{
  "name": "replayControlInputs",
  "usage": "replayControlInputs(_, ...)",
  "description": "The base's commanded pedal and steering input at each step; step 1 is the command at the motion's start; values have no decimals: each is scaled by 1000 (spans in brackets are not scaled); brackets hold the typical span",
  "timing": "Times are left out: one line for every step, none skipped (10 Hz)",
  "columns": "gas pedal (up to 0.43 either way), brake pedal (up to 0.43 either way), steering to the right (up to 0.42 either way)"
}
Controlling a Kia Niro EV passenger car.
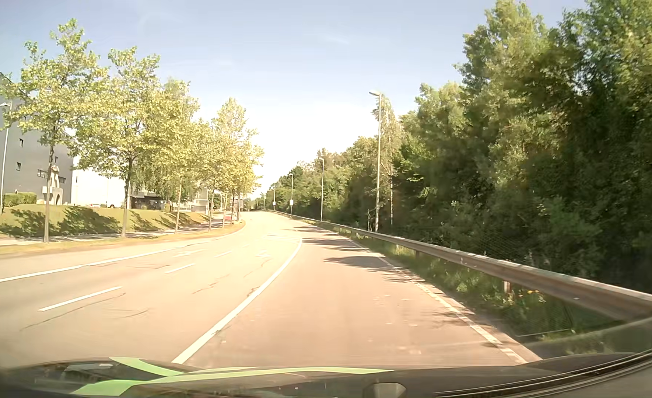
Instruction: Follow the waypoints while adhering to traffic rules and regulations
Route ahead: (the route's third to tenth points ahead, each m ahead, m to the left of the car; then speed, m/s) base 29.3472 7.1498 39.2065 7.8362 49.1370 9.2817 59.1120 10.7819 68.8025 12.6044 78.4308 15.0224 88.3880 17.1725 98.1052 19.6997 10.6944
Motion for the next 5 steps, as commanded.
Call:
replayControlInputs(130, 0, -12)
replayControlInputs(130, 0, -12)
replayControlInputs(130, 0, -12)
replayControlInputs(130, 0, -12)
replayControlInputs(130, 0, -13)
